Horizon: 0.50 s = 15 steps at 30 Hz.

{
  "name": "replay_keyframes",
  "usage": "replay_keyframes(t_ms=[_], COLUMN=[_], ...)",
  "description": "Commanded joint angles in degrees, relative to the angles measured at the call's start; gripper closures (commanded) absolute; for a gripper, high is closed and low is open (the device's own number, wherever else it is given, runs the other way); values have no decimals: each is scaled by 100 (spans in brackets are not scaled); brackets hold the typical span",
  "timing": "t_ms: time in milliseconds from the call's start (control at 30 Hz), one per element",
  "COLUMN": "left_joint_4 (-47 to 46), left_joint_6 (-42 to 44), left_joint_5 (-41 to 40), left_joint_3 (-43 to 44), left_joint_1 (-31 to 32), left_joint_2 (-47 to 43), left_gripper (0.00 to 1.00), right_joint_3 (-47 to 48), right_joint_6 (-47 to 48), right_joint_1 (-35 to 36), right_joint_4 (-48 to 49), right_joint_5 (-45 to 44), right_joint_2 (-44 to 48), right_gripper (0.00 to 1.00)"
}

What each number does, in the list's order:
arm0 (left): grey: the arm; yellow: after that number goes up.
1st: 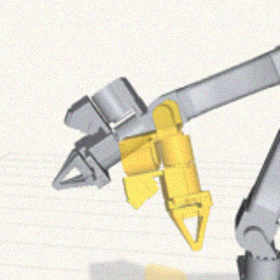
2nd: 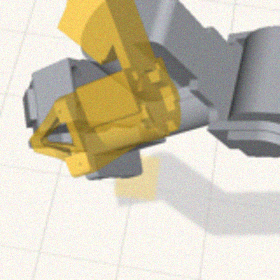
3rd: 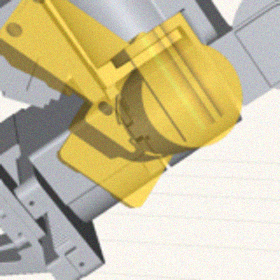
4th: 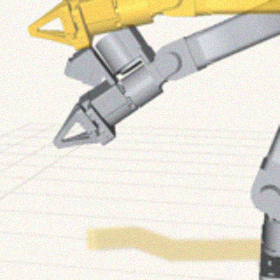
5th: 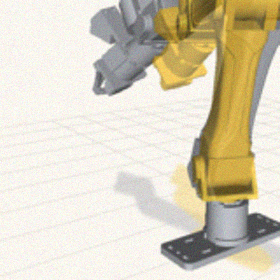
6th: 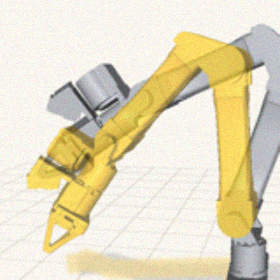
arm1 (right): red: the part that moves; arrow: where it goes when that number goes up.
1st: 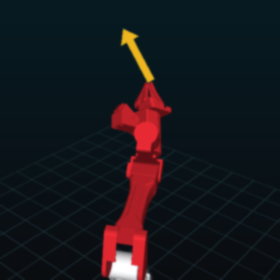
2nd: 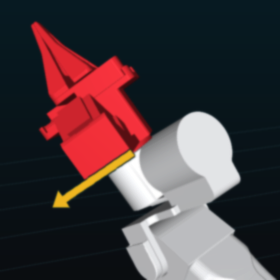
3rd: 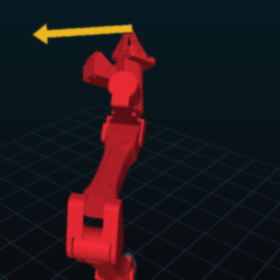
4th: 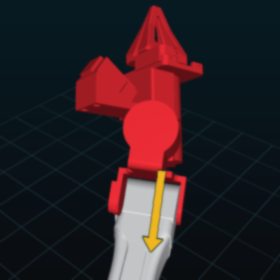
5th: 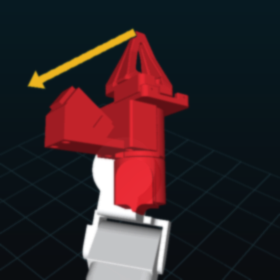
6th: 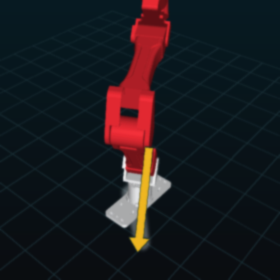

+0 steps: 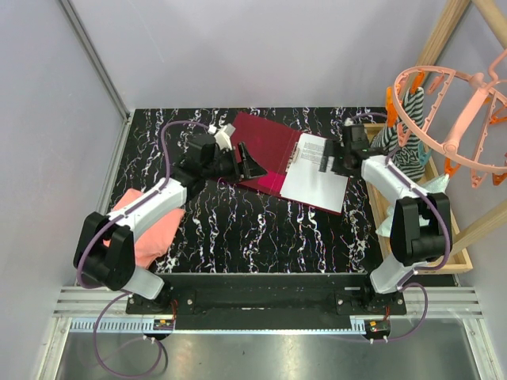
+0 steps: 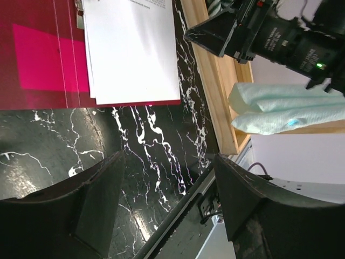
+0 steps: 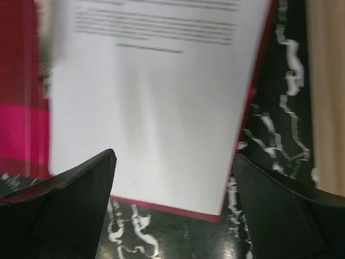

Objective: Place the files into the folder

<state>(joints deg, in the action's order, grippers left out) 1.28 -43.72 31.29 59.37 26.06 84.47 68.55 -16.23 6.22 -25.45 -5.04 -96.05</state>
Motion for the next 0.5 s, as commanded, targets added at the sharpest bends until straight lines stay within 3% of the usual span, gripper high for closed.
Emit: replay_keyframes(t_ms=[0, 200, 333, 467], left_joint_4=[-679, -1322, -1525, -1525], left_joint_6=[277, 523, 628, 1049], left_joint_5=[-772, -1616, -1451, -1432], left_joint_3=[-84, 144, 678, 1119], left_joint_1=[389, 751, 751, 742], left_joint_2=[-168, 394, 1210, 1643], left_gripper=[30, 34, 35, 36], right_joint_3=[61, 869, 2219, 3136], right_joint_6=[-205, -47, -248, -591], right_joint_1=[600, 600, 609, 600], right_joint_4=[268, 1340, 1455, 1692], right_joint_5=[-8, 1154, 1479, 1760], right_joint_2=[342, -580, -1913, -2812], right_gripper=[0, 0, 1, 10])
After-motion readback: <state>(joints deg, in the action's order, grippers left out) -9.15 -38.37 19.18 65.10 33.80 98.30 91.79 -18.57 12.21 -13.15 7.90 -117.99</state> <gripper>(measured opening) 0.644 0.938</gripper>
